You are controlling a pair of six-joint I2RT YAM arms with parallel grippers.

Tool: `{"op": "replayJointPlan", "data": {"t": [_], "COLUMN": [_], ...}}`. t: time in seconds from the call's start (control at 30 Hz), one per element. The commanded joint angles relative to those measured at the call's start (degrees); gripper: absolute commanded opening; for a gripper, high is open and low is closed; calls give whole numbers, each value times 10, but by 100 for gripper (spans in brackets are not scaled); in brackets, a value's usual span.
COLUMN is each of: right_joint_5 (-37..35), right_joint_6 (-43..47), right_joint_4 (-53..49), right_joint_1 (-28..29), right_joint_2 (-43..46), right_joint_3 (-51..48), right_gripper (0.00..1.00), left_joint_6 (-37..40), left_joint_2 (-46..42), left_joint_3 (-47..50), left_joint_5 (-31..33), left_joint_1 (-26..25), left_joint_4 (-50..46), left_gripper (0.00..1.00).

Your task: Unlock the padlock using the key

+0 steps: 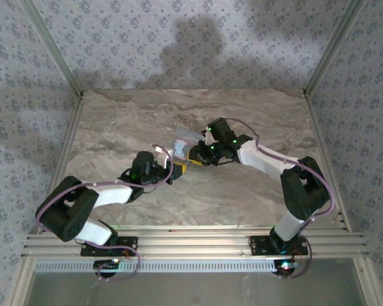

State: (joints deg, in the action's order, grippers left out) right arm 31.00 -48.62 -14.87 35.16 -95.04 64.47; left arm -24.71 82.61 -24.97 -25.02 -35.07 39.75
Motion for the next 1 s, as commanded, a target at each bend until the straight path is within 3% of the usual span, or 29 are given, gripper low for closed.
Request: {"op": "replayJointPlan", "data": {"t": [0.0,0.37,0.97], "right_joint_5": [11,29,7], "right_joint_6": [14,26,59], "right_joint_4": [-5,1,-49], "right_joint_1": [16,21,27], "right_joint_2": [-8,-13,-23], "right_joint_3": [16,-2,20], "right_gripper": [0,0,0], "left_joint_6": [-12,-34,-15], "left_joint_2": [3,39,10], "left_joint_3": [-42,-52,-48], "left_joint_5": [-60,-108,-106], "left_joint_1": [9,18,30], "left_joint_4": [35,81,45], "left_gripper": [0,0,0]}}
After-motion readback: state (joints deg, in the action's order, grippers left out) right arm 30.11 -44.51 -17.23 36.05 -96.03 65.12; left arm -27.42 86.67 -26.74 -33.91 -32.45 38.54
